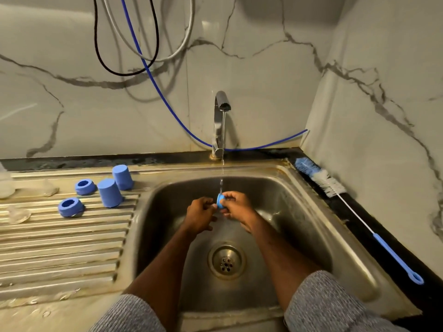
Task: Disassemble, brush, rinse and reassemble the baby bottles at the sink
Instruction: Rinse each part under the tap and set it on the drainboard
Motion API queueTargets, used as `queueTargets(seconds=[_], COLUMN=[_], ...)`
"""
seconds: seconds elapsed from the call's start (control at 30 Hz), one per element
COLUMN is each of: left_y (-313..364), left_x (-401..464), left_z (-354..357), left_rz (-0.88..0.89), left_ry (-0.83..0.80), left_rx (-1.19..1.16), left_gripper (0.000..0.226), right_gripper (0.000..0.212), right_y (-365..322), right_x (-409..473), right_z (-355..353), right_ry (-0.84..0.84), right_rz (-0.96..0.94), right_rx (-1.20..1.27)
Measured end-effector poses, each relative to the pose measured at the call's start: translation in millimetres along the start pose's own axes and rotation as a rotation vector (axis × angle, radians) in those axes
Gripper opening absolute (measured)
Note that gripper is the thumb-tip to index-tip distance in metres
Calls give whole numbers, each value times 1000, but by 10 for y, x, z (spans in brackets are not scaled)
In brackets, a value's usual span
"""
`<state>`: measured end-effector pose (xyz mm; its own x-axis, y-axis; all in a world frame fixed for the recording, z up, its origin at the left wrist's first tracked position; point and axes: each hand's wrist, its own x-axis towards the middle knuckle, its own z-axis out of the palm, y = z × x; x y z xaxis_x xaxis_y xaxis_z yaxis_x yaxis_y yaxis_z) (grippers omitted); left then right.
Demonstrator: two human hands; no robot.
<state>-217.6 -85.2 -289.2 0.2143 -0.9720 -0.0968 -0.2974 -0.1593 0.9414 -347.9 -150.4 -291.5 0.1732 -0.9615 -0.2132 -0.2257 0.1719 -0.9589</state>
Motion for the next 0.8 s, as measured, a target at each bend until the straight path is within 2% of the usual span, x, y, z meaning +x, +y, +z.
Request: queueTargets(seconds=[0.17, 0.33, 0.5, 0.8], left_y=[-1, 2, 29, 62], left_x=[86, 95, 86, 57], left_z=[55, 67, 74, 125], left_rz=[47, 34, -45, -113], left_ry=[1, -4, -32, -96], left_rx=[-61, -150, -277, -332], left_gripper=[42, 29, 30, 37], right_gripper=[25, 27, 31, 43], right_y=[44, 67, 51, -22], right_x=[80, 90, 68, -14], right_z=[-25, -14, -13, -49], right_ry=[-20, -46, -13, 12], right_rz=[-6, 5, -49, -110], right_rx=[71, 114, 69, 61])
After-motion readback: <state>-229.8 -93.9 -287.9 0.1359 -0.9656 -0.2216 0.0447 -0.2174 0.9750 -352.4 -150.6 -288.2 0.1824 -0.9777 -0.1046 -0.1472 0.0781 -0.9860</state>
